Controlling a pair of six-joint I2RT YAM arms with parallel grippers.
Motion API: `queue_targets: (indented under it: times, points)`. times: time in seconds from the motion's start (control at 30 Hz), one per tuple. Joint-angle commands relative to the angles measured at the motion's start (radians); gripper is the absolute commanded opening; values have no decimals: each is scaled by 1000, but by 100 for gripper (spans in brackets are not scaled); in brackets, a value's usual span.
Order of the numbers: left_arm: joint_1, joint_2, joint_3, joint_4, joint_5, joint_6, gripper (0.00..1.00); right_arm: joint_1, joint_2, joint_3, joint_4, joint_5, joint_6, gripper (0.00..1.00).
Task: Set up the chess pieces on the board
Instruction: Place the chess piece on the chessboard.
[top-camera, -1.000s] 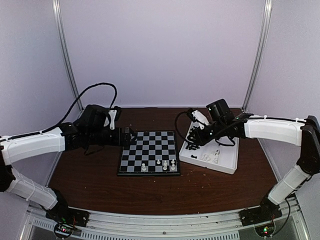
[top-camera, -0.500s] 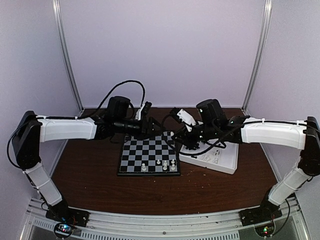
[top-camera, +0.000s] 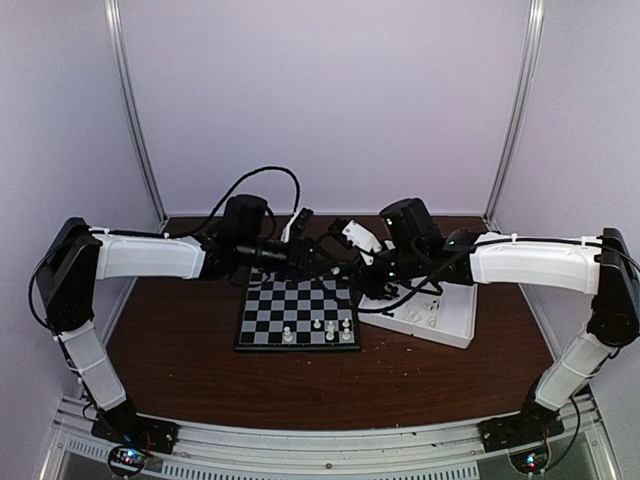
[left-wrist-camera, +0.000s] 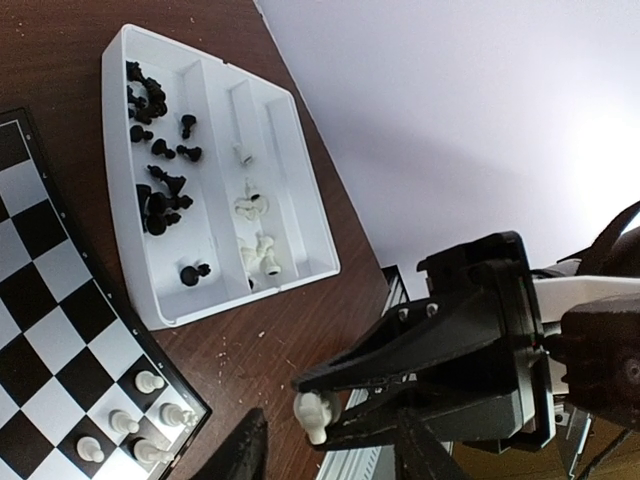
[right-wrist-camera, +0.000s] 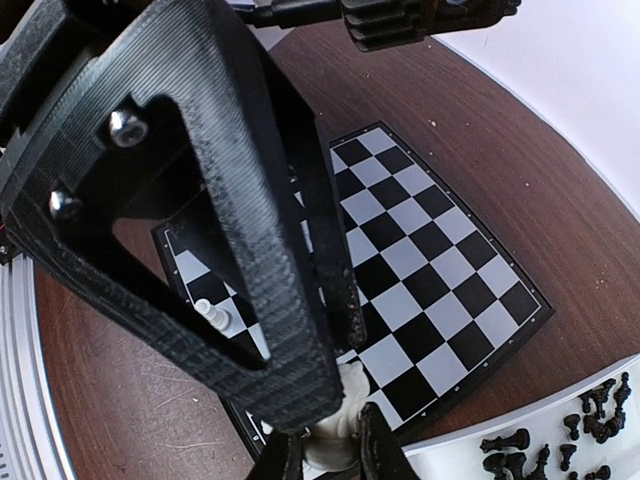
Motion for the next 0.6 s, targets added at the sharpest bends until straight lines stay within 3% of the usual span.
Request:
queue_targets:
  times: [0.0, 0.3, 0.57]
  points:
    - [6, 17, 26, 44, 24, -8, 44, 9, 7, 33, -2, 17, -12, 16]
    - [6, 36, 43, 40, 32, -19, 40, 12, 10, 37, 0, 14, -13, 16]
    - [6, 47, 47, 46, 47, -24, 25, 12, 15, 41, 3, 15, -17, 16]
